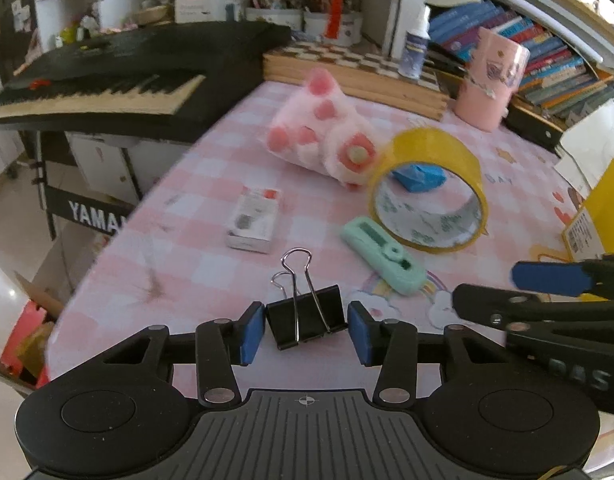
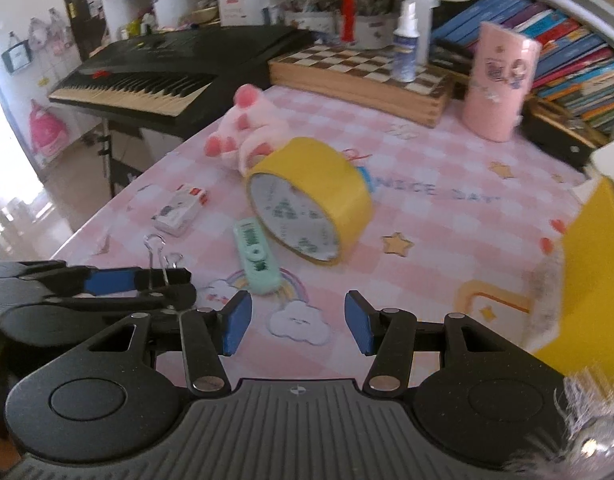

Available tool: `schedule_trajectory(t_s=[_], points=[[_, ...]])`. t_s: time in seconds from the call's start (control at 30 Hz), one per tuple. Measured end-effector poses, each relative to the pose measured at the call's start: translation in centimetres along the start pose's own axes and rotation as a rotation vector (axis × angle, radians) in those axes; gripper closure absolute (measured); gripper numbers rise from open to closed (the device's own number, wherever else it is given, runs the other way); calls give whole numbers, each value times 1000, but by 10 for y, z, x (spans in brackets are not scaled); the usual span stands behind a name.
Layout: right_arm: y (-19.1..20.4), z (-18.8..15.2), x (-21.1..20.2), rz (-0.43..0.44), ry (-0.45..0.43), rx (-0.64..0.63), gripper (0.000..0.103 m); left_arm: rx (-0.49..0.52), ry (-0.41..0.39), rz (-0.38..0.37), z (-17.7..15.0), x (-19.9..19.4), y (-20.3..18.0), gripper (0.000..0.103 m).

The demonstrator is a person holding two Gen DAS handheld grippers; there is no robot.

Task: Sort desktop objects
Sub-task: 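Grasp the black binder clip with the left tool while the right tool grasps the mint-green tape dispenser, then carry the binder clip and tape dispenser with both tools toward the yellow box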

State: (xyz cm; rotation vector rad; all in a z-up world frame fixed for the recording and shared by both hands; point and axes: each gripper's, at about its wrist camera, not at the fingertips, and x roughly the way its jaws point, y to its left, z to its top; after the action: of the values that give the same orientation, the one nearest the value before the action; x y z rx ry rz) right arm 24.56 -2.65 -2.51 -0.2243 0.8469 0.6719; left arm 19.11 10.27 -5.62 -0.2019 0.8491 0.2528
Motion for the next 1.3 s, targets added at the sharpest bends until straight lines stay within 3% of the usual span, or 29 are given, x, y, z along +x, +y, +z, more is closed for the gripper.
schedule_trajectory(t_s=[0.17, 0.43, 0.6, 0.67, 0.9, 1.3], points=[[13, 11, 24, 46, 33, -31, 62, -25, -23, 28, 5, -15, 20, 59], [26, 22, 58, 26, 41, -90, 65, -39, -34, 48, 12, -27, 35, 59], [26, 22, 66, 26, 26, -101, 79, -29, -38, 40, 13, -31, 38, 59], [27, 21, 64, 44, 25, -100, 80, -29, -41, 33, 13, -33, 39, 59], [33, 20, 28, 70, -34, -78, 80, -18, -82, -17, 16, -49, 39, 59], [43, 4, -47, 5, -122, 8, 80, 70, -147, -104, 1, -91, 31, 59]])
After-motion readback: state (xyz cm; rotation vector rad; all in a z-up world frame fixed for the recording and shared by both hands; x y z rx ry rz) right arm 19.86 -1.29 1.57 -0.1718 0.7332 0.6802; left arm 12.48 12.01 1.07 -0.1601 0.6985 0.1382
